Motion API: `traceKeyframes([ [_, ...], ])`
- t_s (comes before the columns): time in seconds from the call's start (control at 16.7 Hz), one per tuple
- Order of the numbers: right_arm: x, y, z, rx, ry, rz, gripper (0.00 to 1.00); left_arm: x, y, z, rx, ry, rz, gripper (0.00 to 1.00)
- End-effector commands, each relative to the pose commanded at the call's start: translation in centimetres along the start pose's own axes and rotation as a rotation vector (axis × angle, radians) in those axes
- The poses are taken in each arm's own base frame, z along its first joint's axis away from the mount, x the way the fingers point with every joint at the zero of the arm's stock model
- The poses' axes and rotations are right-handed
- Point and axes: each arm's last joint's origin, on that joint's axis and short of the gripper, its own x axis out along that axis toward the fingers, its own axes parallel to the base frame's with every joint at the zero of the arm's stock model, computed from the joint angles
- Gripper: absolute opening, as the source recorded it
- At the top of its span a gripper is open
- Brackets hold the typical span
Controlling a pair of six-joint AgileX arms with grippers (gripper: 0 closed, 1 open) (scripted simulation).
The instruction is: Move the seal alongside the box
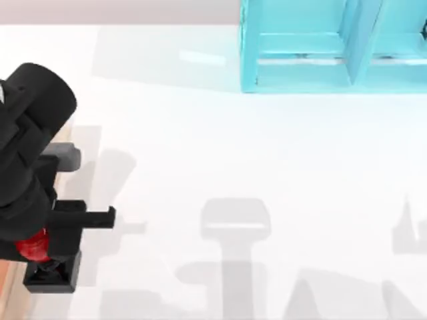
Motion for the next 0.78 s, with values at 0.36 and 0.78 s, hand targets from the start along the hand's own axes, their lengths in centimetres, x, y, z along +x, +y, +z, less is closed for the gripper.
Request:
traceKeyframes([
  [0.36, 0.0, 0.0, 0.0, 0.0, 0.0, 0.0, 1.0, 0.11, 0.0, -0.01, 0.0, 0.0, 0.0, 0.15],
  [0.78, 0.0, 0.0, 0.0, 0.0, 0.0, 0.0, 1.0, 0.11, 0.0, -0.01, 0.0, 0.0, 0.0, 0.68],
])
